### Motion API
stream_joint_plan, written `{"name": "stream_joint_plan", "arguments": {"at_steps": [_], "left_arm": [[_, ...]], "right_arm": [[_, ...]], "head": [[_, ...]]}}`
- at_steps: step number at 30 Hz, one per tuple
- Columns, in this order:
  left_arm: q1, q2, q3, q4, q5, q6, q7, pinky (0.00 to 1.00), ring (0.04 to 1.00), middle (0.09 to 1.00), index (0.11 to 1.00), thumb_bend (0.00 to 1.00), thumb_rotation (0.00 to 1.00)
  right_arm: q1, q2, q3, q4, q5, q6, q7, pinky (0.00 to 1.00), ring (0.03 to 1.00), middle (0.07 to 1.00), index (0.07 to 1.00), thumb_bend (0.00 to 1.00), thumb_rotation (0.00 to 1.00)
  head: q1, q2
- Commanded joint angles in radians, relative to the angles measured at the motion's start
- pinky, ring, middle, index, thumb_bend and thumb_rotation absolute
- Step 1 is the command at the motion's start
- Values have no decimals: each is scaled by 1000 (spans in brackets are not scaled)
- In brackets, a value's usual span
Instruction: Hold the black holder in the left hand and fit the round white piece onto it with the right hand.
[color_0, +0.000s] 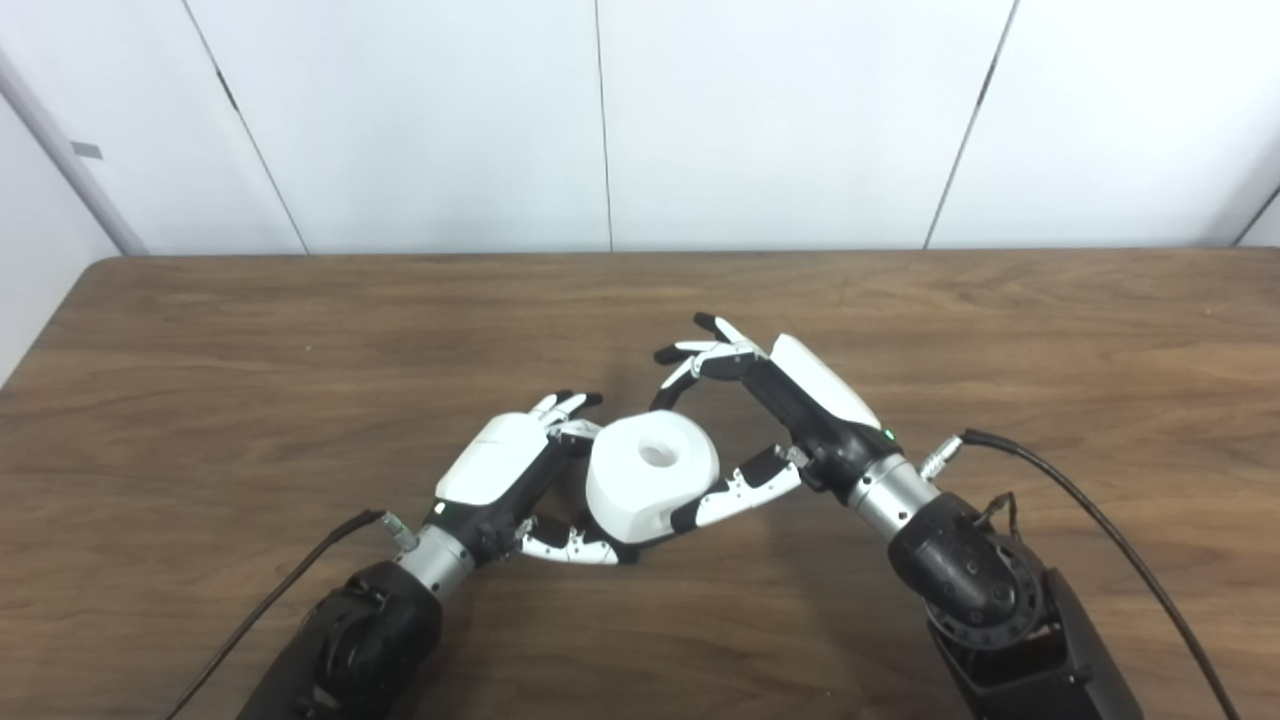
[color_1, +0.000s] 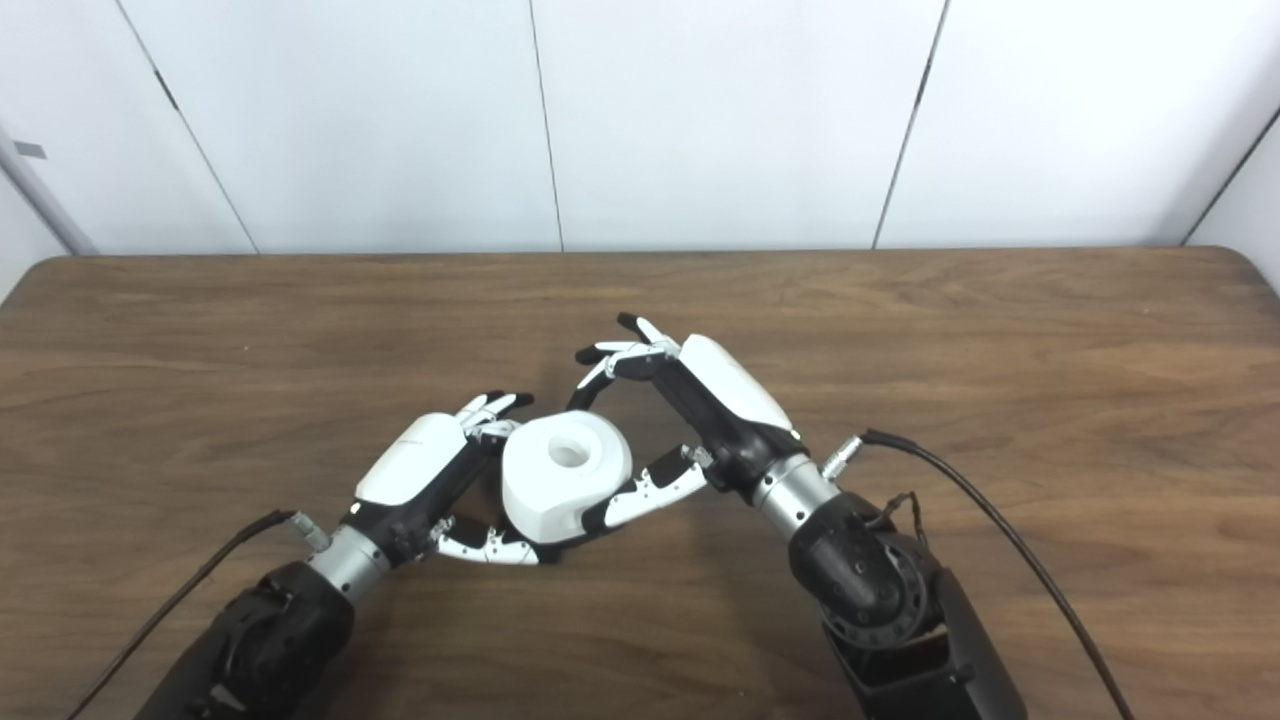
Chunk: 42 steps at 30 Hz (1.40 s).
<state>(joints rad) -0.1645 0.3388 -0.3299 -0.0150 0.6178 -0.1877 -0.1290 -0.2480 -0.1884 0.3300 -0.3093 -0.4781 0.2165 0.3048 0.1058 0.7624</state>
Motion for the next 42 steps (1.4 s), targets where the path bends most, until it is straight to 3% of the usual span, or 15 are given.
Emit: {"name": "stream_joint_plan", "arguments": {"at_steps": [1, 15, 31, 42], "left_arm": [[8, -5, -21, -21, 4, 0, -31, 1000, 956, 724, 483, 523, 50], [13, -3, -24, -24, 0, 3, -30, 1000, 955, 723, 482, 523, 50], [16, -4, -25, -40, 5, 18, -39, 1000, 954, 724, 483, 523, 50], [18, -4, -21, -42, 1, 17, -36, 1000, 950, 722, 482, 523, 50]], "right_arm": [[-36, 7, -9, -2, 7, -48, -21, 1000, 1000, 830, 483, 522, 137], [-95, -14, -11, 25, -19, -108, -15, 1000, 1000, 829, 483, 521, 137], [-133, -57, 0, 20, -32, -114, 19, 1000, 1000, 827, 483, 521, 138], [-110, -69, -4, -1, -22, -105, 39, 1000, 1000, 830, 483, 521, 138]], "head": [[1, 1], [-5, -4], [-22, 2], [-24, 9]]}}
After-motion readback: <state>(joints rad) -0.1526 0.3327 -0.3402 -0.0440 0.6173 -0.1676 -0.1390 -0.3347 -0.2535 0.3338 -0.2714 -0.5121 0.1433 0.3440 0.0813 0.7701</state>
